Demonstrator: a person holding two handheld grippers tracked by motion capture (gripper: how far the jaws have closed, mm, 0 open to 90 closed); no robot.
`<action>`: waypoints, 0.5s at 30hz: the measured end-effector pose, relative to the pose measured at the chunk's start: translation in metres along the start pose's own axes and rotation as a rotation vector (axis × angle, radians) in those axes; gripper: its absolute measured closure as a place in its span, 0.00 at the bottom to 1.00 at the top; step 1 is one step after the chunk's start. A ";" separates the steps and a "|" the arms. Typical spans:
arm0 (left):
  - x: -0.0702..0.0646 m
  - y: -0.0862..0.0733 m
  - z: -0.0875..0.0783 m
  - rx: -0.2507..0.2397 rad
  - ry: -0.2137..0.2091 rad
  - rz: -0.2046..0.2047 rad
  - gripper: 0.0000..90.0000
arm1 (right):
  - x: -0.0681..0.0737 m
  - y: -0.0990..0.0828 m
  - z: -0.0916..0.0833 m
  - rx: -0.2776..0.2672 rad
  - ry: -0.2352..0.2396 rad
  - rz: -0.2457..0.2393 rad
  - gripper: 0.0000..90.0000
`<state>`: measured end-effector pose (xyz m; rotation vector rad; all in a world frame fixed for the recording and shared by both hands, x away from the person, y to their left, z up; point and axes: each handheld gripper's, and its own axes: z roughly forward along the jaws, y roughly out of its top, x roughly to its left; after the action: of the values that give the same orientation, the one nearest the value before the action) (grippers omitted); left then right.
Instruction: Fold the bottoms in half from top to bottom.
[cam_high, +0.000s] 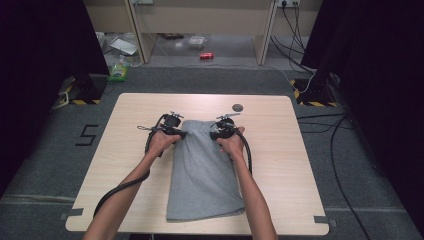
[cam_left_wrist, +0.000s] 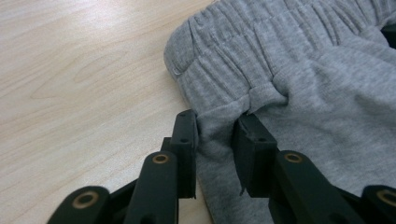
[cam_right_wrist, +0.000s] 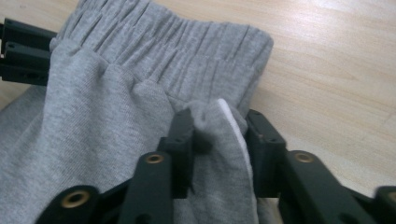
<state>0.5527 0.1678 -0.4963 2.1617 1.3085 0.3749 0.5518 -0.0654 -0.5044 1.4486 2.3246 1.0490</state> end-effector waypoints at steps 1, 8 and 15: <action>0.002 0.001 0.000 -0.003 -0.014 -0.026 0.82 | -0.002 0.000 0.000 -0.006 0.004 0.004 0.81; 0.009 0.009 0.003 -0.049 -0.065 -0.110 0.87 | -0.008 0.004 -0.004 -0.065 0.007 0.033 0.87; 0.008 0.027 -0.014 -0.115 -0.088 -0.094 0.88 | -0.013 0.016 -0.016 -0.128 0.001 0.022 0.88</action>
<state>0.5686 0.1702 -0.4697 1.9915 1.3020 0.3053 0.5613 -0.0790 -0.4848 1.4282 2.2029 1.1815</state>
